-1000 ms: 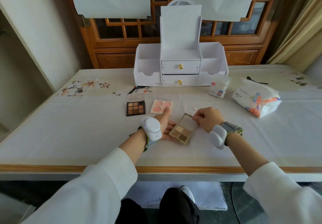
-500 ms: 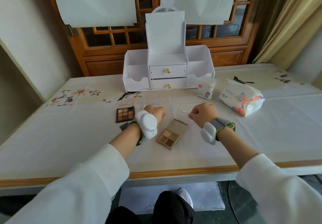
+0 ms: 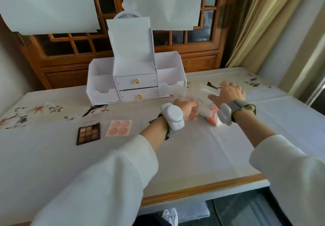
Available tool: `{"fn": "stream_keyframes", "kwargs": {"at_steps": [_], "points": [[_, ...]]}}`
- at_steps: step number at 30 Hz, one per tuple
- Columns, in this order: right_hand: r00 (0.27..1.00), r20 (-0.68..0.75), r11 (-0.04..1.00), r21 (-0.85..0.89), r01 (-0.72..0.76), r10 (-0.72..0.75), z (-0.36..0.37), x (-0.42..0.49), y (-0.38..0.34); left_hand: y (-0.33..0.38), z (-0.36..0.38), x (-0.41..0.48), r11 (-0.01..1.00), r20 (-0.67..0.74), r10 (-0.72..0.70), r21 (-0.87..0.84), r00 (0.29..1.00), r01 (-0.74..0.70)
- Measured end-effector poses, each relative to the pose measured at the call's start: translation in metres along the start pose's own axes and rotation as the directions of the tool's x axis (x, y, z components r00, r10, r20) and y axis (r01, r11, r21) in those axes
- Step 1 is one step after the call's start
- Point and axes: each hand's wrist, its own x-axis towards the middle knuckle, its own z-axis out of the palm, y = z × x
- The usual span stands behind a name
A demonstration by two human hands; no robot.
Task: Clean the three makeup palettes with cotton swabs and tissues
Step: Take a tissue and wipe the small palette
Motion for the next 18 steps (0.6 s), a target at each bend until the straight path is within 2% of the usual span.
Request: {"fn": "stream_keyframes", "kwargs": {"at_steps": [4,9,14,18], "points": [[1.000,-0.016,0.984,0.176,-0.012,0.016,-0.002,0.006,0.010,0.001,0.025,0.022,0.998,0.010,0.008,0.067,1.000,-0.009],[0.997,-0.082,0.968,0.249,0.014,0.007,-0.005,0.010,0.013,0.003,0.035,0.031,0.996,0.034,0.002,0.090,0.999,-0.005],[0.967,-0.254,0.956,0.283,0.076,-0.002,-0.018,0.009,0.011,0.009,0.036,0.027,0.995,0.055,0.009,0.100,0.998,-0.015],[0.903,-0.428,0.921,0.330,0.205,-0.047,-0.038,0.001,0.005,0.018,0.032,0.015,0.996,0.059,0.026,0.087,0.998,-0.031]]}}
